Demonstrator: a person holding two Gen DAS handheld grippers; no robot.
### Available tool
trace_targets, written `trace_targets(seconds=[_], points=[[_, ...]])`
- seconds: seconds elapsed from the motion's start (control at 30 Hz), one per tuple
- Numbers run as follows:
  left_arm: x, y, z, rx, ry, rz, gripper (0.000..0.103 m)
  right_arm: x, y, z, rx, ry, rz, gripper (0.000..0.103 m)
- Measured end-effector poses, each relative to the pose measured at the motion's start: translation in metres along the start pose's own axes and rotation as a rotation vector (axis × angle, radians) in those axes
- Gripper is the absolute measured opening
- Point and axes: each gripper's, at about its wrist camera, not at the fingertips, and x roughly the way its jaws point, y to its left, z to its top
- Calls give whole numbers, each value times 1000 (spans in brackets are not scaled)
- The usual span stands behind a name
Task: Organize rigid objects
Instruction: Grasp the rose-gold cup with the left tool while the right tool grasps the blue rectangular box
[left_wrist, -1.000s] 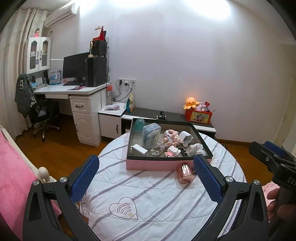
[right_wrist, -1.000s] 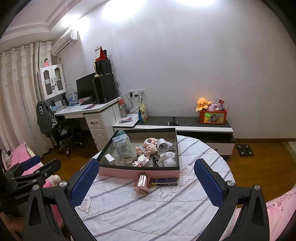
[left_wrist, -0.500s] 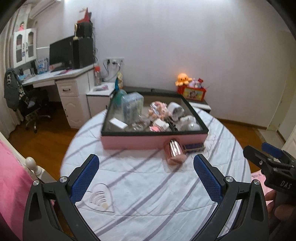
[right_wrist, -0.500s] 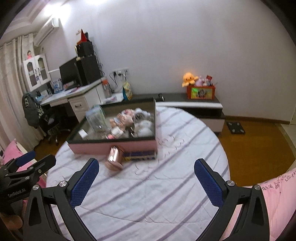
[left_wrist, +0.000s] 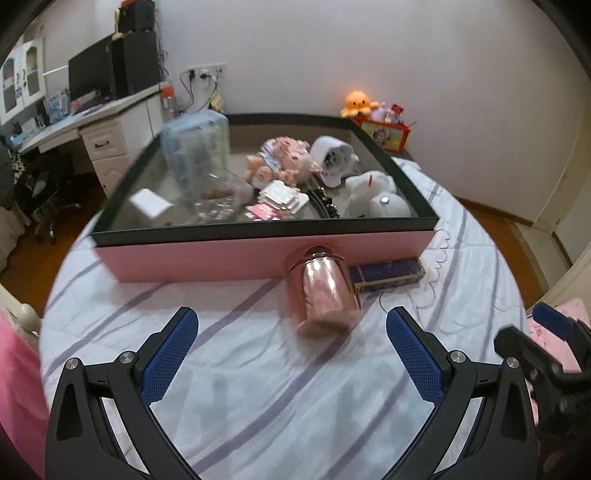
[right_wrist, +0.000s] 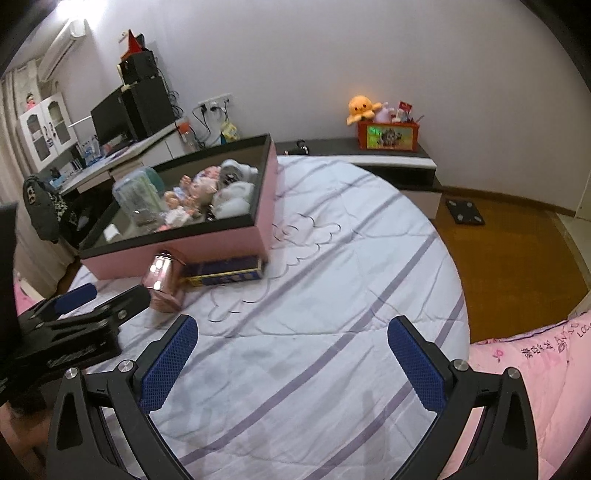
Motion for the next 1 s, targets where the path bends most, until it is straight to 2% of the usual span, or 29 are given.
trace_targets(seconds=[0.13, 0.23, 0.3, 0.37, 0.4, 0.57, 0.8, 0.9, 1.0], points=[[30, -4, 6, -5, 35, 17, 100, 15, -2, 0, 0, 32, -3, 103], [47, 1, 6, -29, 83, -39, 79, 23, 1, 1, -6, 47, -2, 103], [45, 2, 5, -14, 71, -49, 74, 29, 5, 3, -12, 55, 3, 103], [41, 3, 3, -2, 67, -77, 61, 33, 8, 3, -18, 62, 7, 103], [39, 5, 3, 1, 66, -86, 51, 36, 11, 4, -21, 67, 8, 103], [26, 25, -4, -6, 66, -82, 51, 48, 30, 6, -48, 87, 23, 103], [12, 56, -17, -15, 49, 0, 48, 70, 54, 14, -38, 101, 32, 103], [11, 65, -20, -16, 43, 11, 48, 87, 65, 19, -39, 122, 0, 103], [13, 66, -24, -10, 38, 10, 48, 104, 74, 22, -62, 141, -74, 103]])
